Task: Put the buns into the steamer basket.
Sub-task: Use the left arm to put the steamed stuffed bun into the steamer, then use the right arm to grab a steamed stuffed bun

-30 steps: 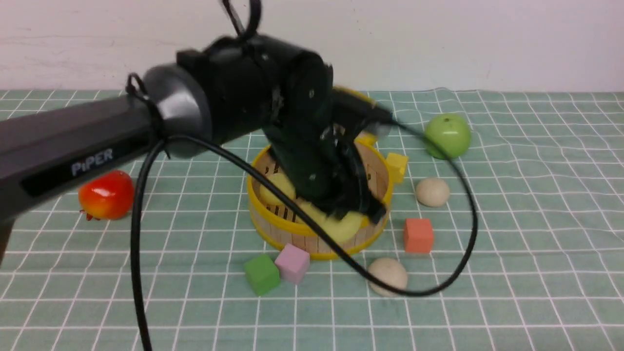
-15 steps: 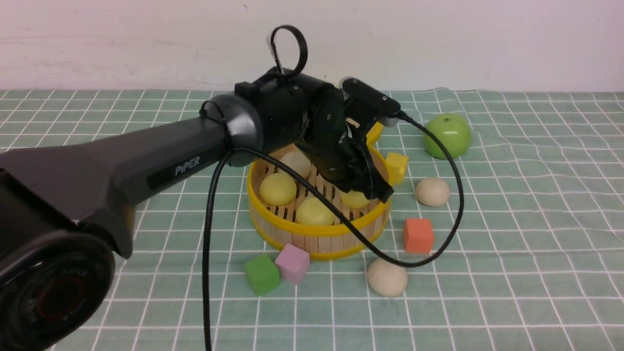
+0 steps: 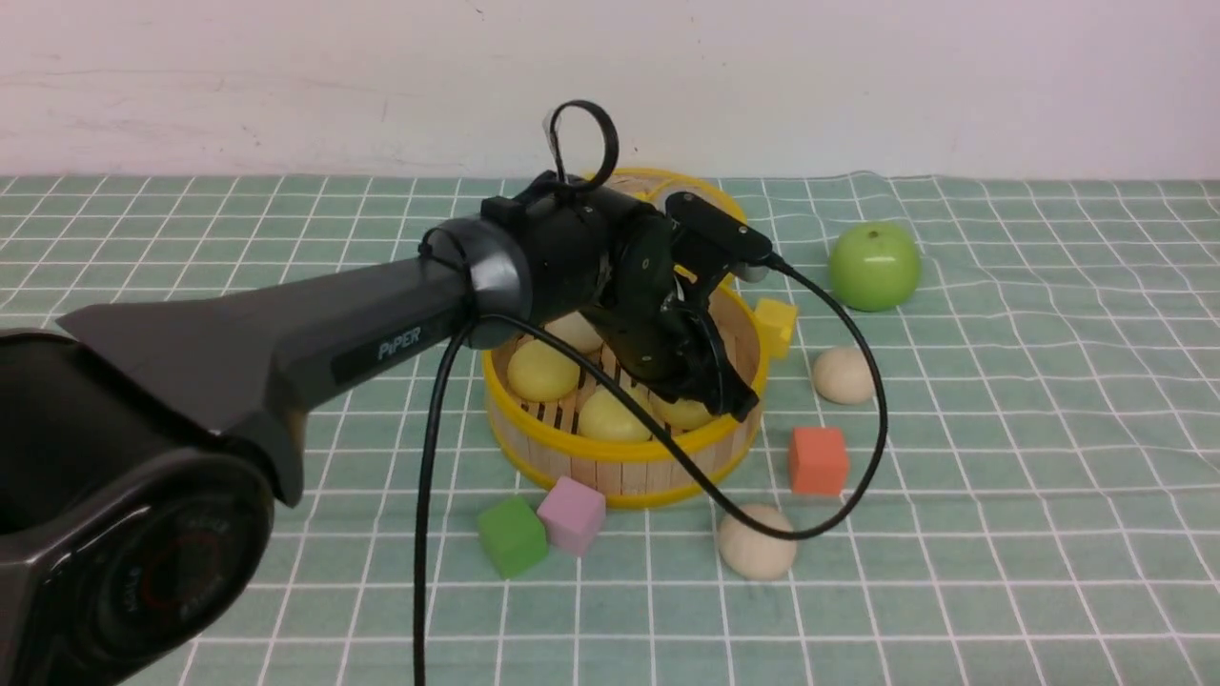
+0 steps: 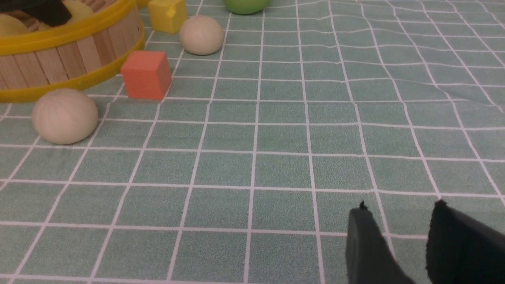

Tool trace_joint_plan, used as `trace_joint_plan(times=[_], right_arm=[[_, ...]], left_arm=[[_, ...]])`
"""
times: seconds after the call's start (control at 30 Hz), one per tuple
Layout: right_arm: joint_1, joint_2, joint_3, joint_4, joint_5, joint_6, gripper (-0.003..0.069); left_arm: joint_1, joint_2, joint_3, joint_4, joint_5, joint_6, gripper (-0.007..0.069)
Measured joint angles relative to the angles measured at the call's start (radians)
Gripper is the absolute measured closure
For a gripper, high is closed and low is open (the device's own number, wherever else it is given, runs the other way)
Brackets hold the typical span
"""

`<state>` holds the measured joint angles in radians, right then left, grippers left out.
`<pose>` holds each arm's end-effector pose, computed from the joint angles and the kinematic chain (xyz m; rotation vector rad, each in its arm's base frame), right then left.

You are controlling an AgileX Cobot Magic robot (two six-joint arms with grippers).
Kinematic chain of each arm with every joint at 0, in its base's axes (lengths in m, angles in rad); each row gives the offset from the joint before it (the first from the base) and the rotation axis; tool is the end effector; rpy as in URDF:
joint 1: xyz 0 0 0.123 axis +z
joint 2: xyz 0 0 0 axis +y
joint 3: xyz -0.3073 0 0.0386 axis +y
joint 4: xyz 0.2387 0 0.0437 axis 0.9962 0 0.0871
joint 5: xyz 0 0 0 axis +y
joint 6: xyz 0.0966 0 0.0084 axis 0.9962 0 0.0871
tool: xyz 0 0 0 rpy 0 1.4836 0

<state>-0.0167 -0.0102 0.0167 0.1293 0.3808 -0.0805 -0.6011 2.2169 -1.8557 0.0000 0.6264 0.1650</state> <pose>0.0240 0.0043 0.1722 0.0195 1.8680 0.0606 0.4246 -0.2911 0.2256 0.9271 2.3009 -0.1869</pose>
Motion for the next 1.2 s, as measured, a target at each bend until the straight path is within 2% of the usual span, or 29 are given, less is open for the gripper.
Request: trace_joint_plan(times=[0.07,0.1,0.2,0.23,0.3,0.37,0.43,0.5,0.53,0.57,0.6,0.63,0.7,0.73,0.9,0.93,1.0,1.03,1.13,1.17,1.2], right_arm=[[0.0,0.0,0.0,0.0,0.0,0.0,0.0419],[0.0,0.0,0.0,0.0,0.0,0.0,0.0419],[0.0,0.0,0.0,0.0,0.0,0.0,0.0419],[0.0,0.0,0.0,0.0,0.0,0.0,0.0419],[0.0,0.0,0.0,0.0,0.0,0.0,0.0419],[0.0,0.0,0.0,0.0,0.0,0.0,0.0419],[0.0,0.0,0.0,0.0,0.0,0.0,0.0419],[0.0,0.0,0.0,0.0,0.0,0.0,0.0419],[0.0,0.0,0.0,0.0,0.0,0.0,0.0419],[0.0,0.0,0.0,0.0,0.0,0.0,0.0419],[0.0,0.0,0.0,0.0,0.0,0.0,0.0419],[0.0,0.0,0.0,0.0,0.0,0.0,0.0419],[0.0,0.0,0.0,0.0,0.0,0.0,0.0419],[0.0,0.0,0.0,0.0,0.0,0.0,0.0419],[0.0,0.0,0.0,0.0,0.0,0.0,0.0419],[0.0,0.0,0.0,0.0,0.0,0.0,0.0419],[0.0,0.0,0.0,0.0,0.0,0.0,0.0419],[0.0,0.0,0.0,0.0,0.0,0.0,0.0419],[0.0,0.0,0.0,0.0,0.0,0.0,0.0419],[0.0,0.0,0.0,0.0,0.0,0.0,0.0419],[0.0,0.0,0.0,0.0,0.0,0.0,0.0419]], left_arm=[[0.0,0.0,-0.001,0.0,-0.001,0.0,0.0548],[0.0,-0.001,-0.003,0.0,-0.002,0.0,0.048],[-0.001,-0.016,-0.003,-0.016,0.005,-0.009,0.0364],[-0.001,-0.016,-0.003,-0.018,0.007,-0.011,0.0356],[-0.001,-0.06,-0.002,-0.04,0.034,-0.039,0.026],[-0.001,-0.127,-0.002,-0.06,0.075,-0.059,0.0202],[-0.001,-0.193,-0.002,-0.074,0.107,-0.069,0.0191],[-0.001,-0.248,-0.002,-0.082,0.13,-0.078,0.0202],[-0.001,-0.338,-0.002,-0.091,0.163,-0.1,0.0263],[-0.001,-0.349,-0.002,-0.092,0.167,-0.106,0.0272],[-0.001,-0.441,-0.002,-0.092,0.203,-0.122,0.0382],[-0.001,-0.451,0.0,-0.092,0.207,-0.125,0.0396],[-0.002,-0.579,0.039,-0.089,0.236,-0.127,0.0584],[-0.002,-0.635,0.075,-0.089,0.241,-0.127,0.0625],[-0.002,-0.878,0.335,-0.09,0.202,-0.127,0.0638],[-0.002,-1.0,0.475,-0.096,0.137,-0.132,0.0638],[-0.002,-1.086,0.585,-0.106,0.073,-0.133,0.0638],[-0.002,-1.204,0.735,-0.125,-0.023,-0.134,0.0638],[-0.002,-1.416,1.016,-0.164,-0.212,-0.134,0.0638],[-0.002,-1.416,1.034,-0.166,-0.225,-0.134,0.0638],[-0.002,-1.514,1.173,-0.176,-0.313,-0.134,0.0638]])
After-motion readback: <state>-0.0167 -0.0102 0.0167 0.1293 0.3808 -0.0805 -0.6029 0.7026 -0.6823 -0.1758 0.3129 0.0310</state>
